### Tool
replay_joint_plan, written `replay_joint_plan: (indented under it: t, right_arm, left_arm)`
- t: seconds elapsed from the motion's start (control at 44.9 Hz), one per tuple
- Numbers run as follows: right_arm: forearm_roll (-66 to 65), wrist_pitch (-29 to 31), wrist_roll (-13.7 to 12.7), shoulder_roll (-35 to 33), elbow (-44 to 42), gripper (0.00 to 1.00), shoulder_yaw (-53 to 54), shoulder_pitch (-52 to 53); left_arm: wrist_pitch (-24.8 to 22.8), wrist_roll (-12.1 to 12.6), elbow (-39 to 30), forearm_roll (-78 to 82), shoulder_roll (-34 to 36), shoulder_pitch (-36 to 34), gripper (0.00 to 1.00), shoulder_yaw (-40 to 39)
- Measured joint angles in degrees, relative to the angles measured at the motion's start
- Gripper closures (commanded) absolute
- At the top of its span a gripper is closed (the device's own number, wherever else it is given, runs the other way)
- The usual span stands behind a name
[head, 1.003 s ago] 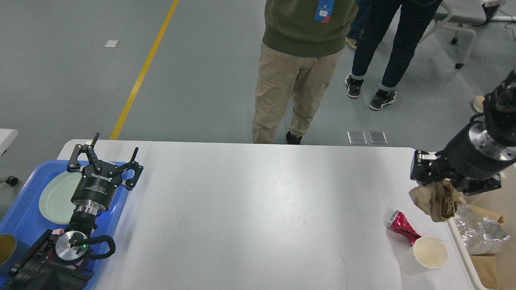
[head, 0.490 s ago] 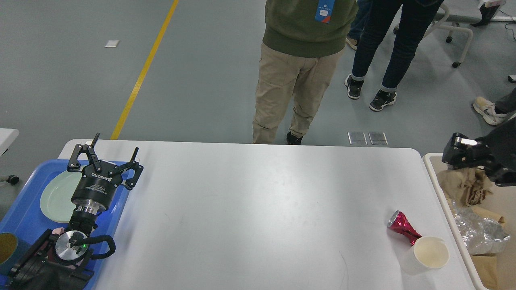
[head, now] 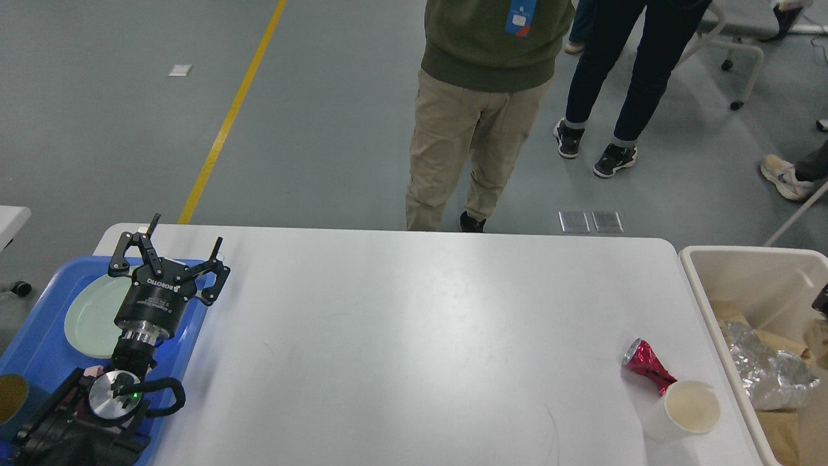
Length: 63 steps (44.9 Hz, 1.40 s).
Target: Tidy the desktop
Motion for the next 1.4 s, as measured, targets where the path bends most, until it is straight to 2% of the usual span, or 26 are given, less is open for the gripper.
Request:
replay_joint_plan:
  t: [0.111, 0.267, 0.423, 0.669, 0.958, 1.047, 1.114, 1.137, 1.27, 1.404]
  right_arm:
    - [0.01, -2.17, -1.65, 1.18, -11.88, 1.0, 11.97, -15.93]
    - [-0.05, -6.11, -4.06, 8.28, -28.89, 1.0, 25.11, -34.07]
    - [-0.04, -9.26, -5.2, 16.73, -42.82, 1.0, 30.01, -44.91]
    - [0.85, -16.13, -8.06, 22.18, -47.04, 1.0, 30.55, -50.5]
    - [1.1, -17.37, -8.37, 23.53, -47.11, 1.0, 30.54, -51.67]
    - [1.1, -17.45, -8.4, 23.64, -47.11, 0.52, 30.47, -51.87]
    - [1.11, -18.0, -8.39, 23.66, -47.11, 0.09, 30.41, -51.92]
    - [1.11, -18.4, -8.36, 23.66, -47.11, 0.0, 30.4, -51.93]
    - [1.06, -21.95, -8.13, 23.66, -47.06, 0.0, 30.38, -51.96]
    - [1.06, -22.9, -8.06, 23.42, -46.73, 0.0, 30.37, -52.01]
  left_arm:
    - [0.0, 0.0, 0.0, 0.0, 0.0, 0.0, 0.04, 0.0]
    - [0.01, 0.0, 0.0, 0.0, 0.0, 0.0, 0.04, 0.0]
    - [0.02, 0.0, 0.0, 0.0, 0.0, 0.0, 0.04, 0.0]
    - [0.02, 0.0, 0.0, 0.0, 0.0, -0.01, 0.04, 0.0]
    - [0.02, 0.0, 0.0, 0.0, 0.0, -0.04, 0.04, 0.0]
    - [0.02, 0.0, 0.0, 0.0, 0.0, -0.04, 0.04, 0.0]
    - [0.01, 0.0, 0.0, 0.0, 0.01, -0.04, 0.04, 0.0]
    - [0.02, 0.0, 0.0, 0.0, 0.01, -0.04, 0.04, 0.0]
    - [0.02, 0.0, 0.0, 0.0, 0.02, -0.06, 0.04, -0.03]
    - [0.02, 0.0, 0.0, 0.0, 0.02, -0.06, 0.04, -0.03]
